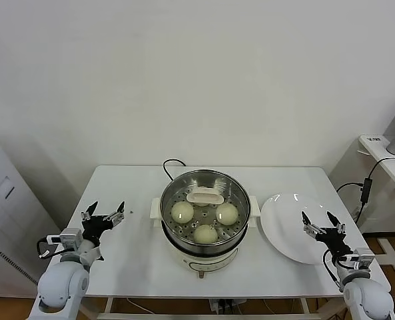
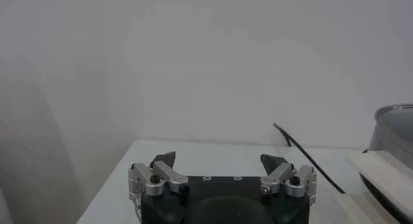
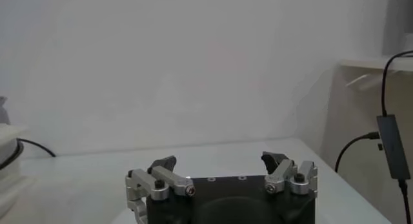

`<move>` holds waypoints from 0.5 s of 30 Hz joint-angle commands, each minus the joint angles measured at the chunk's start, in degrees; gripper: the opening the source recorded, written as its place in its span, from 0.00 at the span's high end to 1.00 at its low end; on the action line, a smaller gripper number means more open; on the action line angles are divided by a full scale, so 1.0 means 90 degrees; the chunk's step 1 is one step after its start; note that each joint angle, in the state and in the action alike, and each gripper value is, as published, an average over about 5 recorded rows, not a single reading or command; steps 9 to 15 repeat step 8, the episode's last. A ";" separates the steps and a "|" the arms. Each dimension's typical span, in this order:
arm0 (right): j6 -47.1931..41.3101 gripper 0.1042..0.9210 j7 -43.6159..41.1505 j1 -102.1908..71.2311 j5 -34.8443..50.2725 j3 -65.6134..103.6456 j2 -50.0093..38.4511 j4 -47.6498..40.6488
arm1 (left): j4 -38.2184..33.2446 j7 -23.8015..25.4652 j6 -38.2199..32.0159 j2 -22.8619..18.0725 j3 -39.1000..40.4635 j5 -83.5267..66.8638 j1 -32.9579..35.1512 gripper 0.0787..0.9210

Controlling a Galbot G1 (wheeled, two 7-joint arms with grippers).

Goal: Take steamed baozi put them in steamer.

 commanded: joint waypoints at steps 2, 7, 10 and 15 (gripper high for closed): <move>0.0013 0.12 -0.0004 -0.0008 -0.0110 0.0007 0.0038 0.0039 | 0.0001 0.0009 0.0013 -0.0049 0.0039 0.0032 -0.0002 0.12; 0.0022 0.12 0.0000 0.0041 -0.0172 -0.0006 0.0047 0.0029 | -0.0040 0.0006 0.0017 -0.0082 0.0045 0.0111 -0.0015 0.12; 0.0027 0.12 0.0009 0.0052 -0.0180 -0.0010 0.0050 0.0025 | -0.0044 0.0005 0.0019 -0.0085 0.0044 0.0119 -0.0018 0.12; 0.0027 0.12 0.0009 0.0052 -0.0180 -0.0010 0.0050 0.0025 | -0.0044 0.0005 0.0019 -0.0085 0.0044 0.0119 -0.0018 0.12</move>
